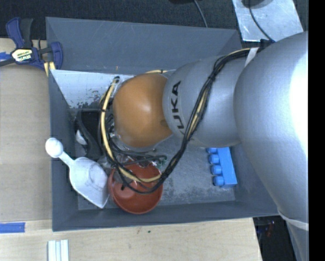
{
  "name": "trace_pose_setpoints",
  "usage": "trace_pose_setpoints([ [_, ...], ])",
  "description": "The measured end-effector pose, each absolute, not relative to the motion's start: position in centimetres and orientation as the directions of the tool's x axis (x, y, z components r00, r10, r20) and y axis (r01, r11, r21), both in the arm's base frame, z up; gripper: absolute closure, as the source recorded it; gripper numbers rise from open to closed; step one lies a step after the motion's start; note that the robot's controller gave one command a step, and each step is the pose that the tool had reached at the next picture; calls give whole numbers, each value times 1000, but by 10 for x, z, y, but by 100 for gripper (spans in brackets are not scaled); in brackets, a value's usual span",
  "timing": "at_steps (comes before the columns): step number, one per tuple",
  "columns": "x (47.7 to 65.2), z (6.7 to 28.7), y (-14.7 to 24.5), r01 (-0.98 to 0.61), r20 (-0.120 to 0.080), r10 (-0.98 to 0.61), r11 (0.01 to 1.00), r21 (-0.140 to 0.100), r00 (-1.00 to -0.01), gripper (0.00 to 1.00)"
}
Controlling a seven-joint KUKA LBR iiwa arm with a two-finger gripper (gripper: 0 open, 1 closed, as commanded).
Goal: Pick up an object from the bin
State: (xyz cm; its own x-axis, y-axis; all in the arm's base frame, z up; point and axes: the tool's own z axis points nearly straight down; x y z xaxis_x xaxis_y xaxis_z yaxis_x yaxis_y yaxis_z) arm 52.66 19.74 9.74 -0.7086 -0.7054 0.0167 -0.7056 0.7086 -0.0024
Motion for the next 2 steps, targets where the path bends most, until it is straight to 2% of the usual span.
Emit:
trace_pose_setpoints([
  [1,528,134,199,-705,9,-705,710,-4,-710,100],
  [2,527,166,199,-704,12,-704,710,-2,-710,100],
])
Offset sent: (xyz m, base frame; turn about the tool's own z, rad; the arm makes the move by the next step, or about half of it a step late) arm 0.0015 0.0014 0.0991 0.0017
